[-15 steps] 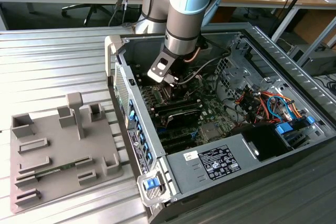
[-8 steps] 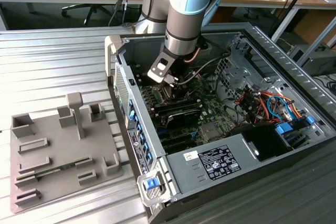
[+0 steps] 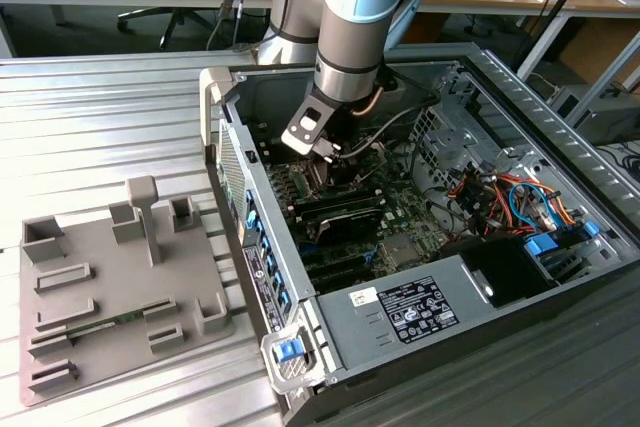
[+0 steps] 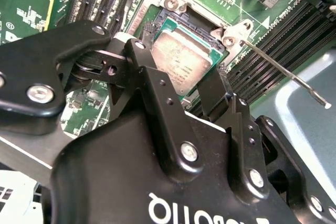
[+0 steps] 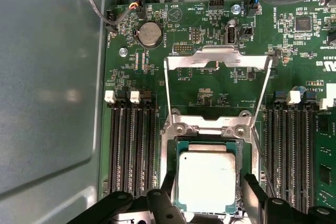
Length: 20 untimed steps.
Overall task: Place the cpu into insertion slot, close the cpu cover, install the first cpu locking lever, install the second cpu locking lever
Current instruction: 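Place the cpu into insertion slot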
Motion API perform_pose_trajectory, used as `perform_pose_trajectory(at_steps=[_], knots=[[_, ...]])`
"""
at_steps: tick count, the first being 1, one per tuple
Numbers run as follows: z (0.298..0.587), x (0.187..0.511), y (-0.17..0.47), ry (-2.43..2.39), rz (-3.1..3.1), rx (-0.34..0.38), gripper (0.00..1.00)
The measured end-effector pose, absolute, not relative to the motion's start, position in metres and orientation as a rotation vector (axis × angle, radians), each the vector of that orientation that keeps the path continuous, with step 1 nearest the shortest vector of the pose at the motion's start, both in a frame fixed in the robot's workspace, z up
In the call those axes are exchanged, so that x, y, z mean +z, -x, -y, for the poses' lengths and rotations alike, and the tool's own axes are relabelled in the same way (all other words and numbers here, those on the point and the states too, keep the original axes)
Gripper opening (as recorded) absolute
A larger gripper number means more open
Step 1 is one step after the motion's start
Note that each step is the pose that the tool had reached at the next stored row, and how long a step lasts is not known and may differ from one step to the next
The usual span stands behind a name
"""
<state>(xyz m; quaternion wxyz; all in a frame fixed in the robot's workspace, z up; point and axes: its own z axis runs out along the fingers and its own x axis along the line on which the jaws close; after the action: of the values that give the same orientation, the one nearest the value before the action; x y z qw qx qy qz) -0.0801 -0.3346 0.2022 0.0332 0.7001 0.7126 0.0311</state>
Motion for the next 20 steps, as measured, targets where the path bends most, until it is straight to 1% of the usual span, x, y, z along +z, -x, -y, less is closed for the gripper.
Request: perform_pose_trajectory(at_steps=[9,13,20], knots=[[0.3342,0.2001,0.0800,-2.149,-2.188,0.083,0.61],[0.3342,0.2007,0.0800,-2.139,-2.180,0.061,0.61],[0.3290,0.2002,0.0796,-2.138,-2.186,0.069,0.61]])
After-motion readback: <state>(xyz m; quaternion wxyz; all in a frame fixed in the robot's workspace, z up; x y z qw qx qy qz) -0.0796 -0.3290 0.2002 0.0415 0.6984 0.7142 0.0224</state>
